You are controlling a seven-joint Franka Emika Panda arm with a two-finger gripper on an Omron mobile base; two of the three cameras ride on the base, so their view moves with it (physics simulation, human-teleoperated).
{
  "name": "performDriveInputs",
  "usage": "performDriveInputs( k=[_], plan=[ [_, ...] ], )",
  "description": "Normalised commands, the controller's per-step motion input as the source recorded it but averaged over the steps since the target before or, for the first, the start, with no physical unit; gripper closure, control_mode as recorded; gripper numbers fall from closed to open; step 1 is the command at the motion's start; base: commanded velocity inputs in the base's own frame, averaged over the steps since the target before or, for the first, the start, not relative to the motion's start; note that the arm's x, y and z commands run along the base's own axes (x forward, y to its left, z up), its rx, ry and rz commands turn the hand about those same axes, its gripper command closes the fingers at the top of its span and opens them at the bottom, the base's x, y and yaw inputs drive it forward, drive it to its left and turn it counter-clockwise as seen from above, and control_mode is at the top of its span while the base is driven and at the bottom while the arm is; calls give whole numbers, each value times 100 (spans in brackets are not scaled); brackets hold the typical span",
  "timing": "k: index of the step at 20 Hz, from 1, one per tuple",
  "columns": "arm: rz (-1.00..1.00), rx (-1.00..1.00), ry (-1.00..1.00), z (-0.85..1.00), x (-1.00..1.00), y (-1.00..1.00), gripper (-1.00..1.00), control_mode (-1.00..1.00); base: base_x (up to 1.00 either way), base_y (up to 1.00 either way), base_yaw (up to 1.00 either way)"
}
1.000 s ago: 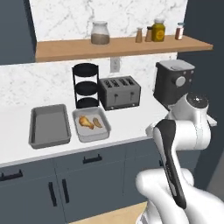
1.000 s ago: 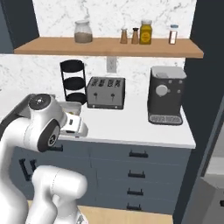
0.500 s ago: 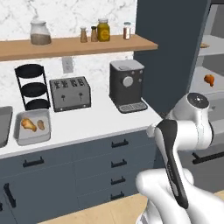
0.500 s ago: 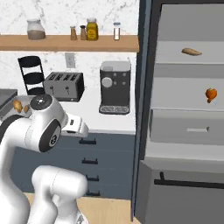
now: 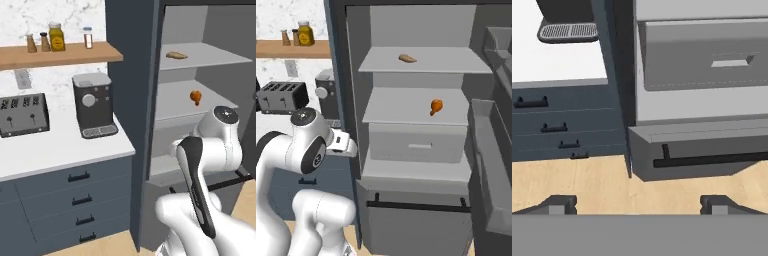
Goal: Place one sweet potato and one chicken drumstick in each tupperware on the nearby counter, to pack two identical lunches.
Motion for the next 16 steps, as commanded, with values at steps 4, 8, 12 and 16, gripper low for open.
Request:
performDriveInputs(
  k=[4, 8, 12, 16],
  plan=[
    [0, 0, 0, 0, 0, 0, -100, 100, 34, -92, 0],
    [0, 0, 0, 0, 0, 0, -100, 100, 58, -54, 0],
    [0, 0, 0, 0, 0, 0, -100, 100, 77, -29, 0],
    [0, 0, 0, 0, 0, 0, -100, 100, 81, -21, 0]
  ],
)
